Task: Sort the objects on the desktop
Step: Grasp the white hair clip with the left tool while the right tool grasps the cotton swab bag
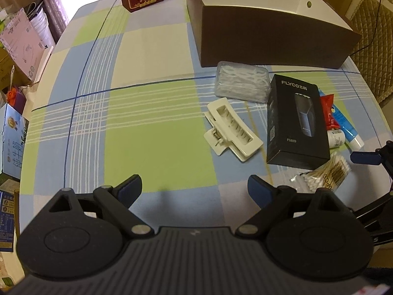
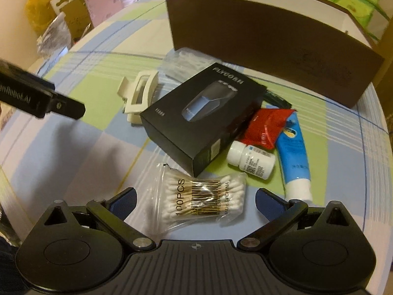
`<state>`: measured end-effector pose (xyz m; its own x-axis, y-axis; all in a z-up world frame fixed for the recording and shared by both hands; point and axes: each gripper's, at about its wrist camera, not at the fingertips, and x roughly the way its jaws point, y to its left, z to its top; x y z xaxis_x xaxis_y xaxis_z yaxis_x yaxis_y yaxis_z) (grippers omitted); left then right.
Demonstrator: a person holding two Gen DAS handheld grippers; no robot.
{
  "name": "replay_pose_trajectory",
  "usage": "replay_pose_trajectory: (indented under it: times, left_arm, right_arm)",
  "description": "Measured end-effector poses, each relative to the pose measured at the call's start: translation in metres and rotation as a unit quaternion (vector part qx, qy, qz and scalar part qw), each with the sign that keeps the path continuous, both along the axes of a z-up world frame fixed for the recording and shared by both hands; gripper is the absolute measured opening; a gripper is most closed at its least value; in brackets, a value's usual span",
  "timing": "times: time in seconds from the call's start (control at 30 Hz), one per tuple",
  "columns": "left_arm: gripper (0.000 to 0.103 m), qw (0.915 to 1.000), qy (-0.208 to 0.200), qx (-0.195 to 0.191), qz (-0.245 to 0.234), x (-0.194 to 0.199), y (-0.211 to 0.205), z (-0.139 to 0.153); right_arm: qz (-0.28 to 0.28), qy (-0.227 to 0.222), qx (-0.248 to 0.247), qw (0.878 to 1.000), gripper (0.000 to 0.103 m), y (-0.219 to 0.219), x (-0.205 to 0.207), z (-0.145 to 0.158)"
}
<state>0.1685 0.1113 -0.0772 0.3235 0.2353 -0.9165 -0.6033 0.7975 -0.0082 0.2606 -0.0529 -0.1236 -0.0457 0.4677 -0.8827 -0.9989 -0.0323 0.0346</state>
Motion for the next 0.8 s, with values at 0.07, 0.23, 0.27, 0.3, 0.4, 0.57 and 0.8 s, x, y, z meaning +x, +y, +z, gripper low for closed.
replay_pose_trajectory:
  times: [0.07,0.23,0.27,0.3,0.4,0.57,0.8]
  left_arm:
    - [0.091,1.0000,0.001,-0.002,0.000,0.001,0.002,-0.002]
    - [0.091,1.0000,0.002,-0.006,-0.006,0.004,0.006,-0.008]
    - [0.091,0.9999,0.003,-0.007,-0.008,0.005,0.006,-0.009]
    - [0.091,0.9999,0.005,-0.007,-0.010,0.006,0.007,-0.011]
    - [0.091,0.9997,0.007,-0.007,-0.021,0.008,0.007,-0.015]
    - [0.091,0.9988,0.001,0.002,-0.049,0.014,0.006,-0.016]
    - [0.091,0.9911,-0.029,0.035,-0.125,0.022,0.005,-0.015]
  right_arm:
    - [0.002,-0.006,-0.011,1.000,0.092,0.003,-0.001,-0.007]
    - [0.005,-0.010,-0.008,1.000,0.072,0.001,0.001,-0.013]
    - [0.011,-0.015,-0.007,1.000,0.071,0.001,0.000,-0.013]
    - [0.016,-0.018,-0.006,1.000,0.068,0.000,0.000,-0.013]
    - [0.015,-0.015,-0.010,1.000,0.066,-0.002,0.003,-0.011]
    - [-0.009,-0.012,-0.012,1.000,0.066,-0.007,0.011,-0.004]
    - [-0.053,0.010,0.006,0.999,0.066,-0.020,0.032,0.022]
